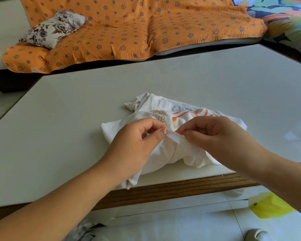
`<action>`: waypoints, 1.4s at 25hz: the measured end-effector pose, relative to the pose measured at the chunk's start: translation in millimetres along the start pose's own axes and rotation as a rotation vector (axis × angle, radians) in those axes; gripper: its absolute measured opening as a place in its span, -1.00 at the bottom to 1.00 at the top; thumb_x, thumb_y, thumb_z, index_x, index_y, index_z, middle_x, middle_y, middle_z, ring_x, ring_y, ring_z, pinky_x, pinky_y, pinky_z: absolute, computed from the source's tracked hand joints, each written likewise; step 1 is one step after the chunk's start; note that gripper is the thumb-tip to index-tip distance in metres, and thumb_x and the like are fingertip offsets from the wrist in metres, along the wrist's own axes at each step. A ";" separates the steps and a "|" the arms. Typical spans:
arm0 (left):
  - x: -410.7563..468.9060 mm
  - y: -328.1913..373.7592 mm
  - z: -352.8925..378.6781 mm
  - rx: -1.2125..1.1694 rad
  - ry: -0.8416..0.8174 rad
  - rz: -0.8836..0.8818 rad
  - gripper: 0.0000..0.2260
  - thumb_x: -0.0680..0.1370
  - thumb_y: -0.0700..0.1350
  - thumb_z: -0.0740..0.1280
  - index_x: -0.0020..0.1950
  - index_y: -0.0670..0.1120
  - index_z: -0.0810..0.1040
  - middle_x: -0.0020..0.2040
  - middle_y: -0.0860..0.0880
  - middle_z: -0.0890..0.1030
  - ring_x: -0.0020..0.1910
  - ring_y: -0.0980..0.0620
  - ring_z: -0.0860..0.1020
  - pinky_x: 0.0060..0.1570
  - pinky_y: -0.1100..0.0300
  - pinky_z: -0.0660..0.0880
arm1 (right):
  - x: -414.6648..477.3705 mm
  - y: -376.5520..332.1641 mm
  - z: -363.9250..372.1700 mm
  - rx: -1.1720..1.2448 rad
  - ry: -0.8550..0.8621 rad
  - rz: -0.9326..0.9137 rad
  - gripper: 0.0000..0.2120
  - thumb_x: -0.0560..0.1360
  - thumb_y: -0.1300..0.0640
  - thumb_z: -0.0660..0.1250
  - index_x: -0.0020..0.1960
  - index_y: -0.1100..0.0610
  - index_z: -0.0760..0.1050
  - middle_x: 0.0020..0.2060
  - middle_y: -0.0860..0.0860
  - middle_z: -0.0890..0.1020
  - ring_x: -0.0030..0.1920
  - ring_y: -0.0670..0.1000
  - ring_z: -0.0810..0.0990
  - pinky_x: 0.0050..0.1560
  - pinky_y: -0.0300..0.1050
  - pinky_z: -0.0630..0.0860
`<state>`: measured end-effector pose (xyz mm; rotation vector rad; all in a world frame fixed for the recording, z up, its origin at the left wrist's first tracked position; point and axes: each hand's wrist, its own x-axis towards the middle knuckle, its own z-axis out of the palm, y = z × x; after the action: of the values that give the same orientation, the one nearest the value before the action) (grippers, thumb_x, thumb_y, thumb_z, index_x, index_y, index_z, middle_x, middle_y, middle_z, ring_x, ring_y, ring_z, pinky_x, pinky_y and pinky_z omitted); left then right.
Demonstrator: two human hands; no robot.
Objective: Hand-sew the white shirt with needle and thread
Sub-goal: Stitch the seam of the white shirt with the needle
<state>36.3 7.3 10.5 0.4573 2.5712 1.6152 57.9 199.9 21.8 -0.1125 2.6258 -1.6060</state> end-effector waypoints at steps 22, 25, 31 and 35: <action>0.6 1.0 0.7 -0.101 -0.022 -0.074 -0.90 0.56 -0.07 0.35 -0.08 0.06 0.66 -0.20 0.15 0.68 -0.16 0.27 0.60 -0.11 0.50 0.42 | 4.8 7.5 -2.3 0.064 -0.068 0.002 -0.83 0.49 0.11 0.34 -0.14 -0.10 0.68 -0.21 -0.09 0.71 -0.05 -0.02 0.65 0.19 0.08 0.53; 0.9 2.3 1.0 -0.209 -0.064 -0.132 -0.90 0.56 -0.11 0.35 -0.09 0.00 0.66 -0.23 0.18 0.68 -0.17 0.32 0.60 -0.10 0.50 0.43 | 6.3 10.4 -2.1 0.127 -0.102 0.000 -0.83 0.52 0.15 0.35 -0.13 -0.04 0.69 -0.18 -0.05 0.71 -0.03 0.02 0.65 0.22 0.11 0.52; 2.0 2.0 2.2 -0.393 -0.141 -0.240 -0.81 0.48 -0.08 0.37 0.00 -0.14 0.66 -0.05 -0.06 0.72 -0.04 0.15 0.65 -0.02 0.40 0.50 | 4.5 10.1 5.1 0.393 -0.167 0.061 -0.84 0.49 0.19 0.35 -0.20 0.04 0.68 -0.32 -0.01 0.65 -0.30 -0.04 0.56 -0.33 -0.29 0.44; 1.4 3.1 -0.1 -0.509 -0.155 -0.288 -0.76 0.39 -0.02 0.41 -0.01 -0.11 0.67 -0.04 -0.08 0.71 -0.01 0.10 0.65 0.00 0.34 0.51 | 6.7 10.5 4.8 0.433 -0.207 0.107 -0.86 0.33 0.00 0.37 -0.18 -0.01 0.67 -0.24 0.03 0.62 -0.21 0.07 0.45 -0.33 -0.21 0.30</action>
<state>35.7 8.8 13.4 0.1516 1.9070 1.9331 51.3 199.8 10.2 -0.1071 2.0471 -1.9586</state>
